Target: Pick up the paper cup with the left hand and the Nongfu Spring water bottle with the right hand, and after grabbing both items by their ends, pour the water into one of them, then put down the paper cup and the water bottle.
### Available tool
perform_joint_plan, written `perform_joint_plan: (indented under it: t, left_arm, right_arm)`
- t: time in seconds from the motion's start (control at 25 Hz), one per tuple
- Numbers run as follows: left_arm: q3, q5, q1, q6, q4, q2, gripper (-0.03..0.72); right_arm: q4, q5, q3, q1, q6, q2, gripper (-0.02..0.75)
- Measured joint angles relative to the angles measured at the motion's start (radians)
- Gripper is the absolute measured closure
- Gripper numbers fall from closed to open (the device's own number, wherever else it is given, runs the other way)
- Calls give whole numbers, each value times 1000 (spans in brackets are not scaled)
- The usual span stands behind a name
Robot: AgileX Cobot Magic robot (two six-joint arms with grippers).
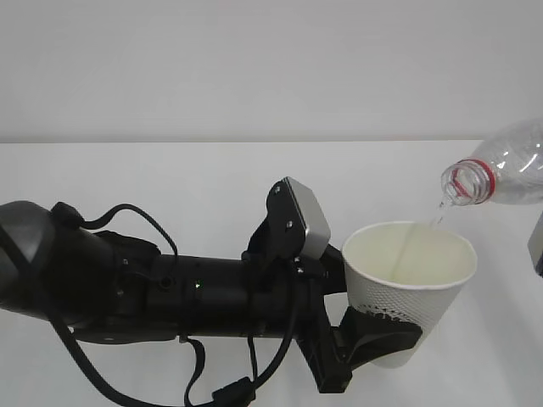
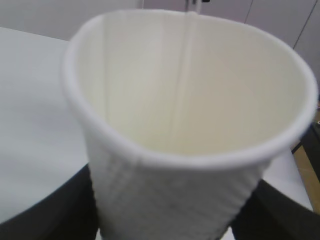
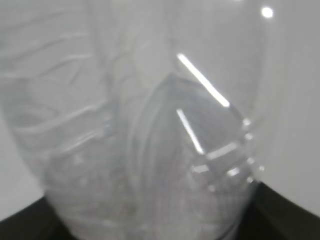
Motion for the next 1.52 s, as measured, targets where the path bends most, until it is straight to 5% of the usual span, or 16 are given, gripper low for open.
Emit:
perform_joint_plan:
  t: [1.52]
  left_arm:
    - [0,0,0,0,0,0,170]
  right_arm:
    - [0,-9,0,0,-19,0,243]
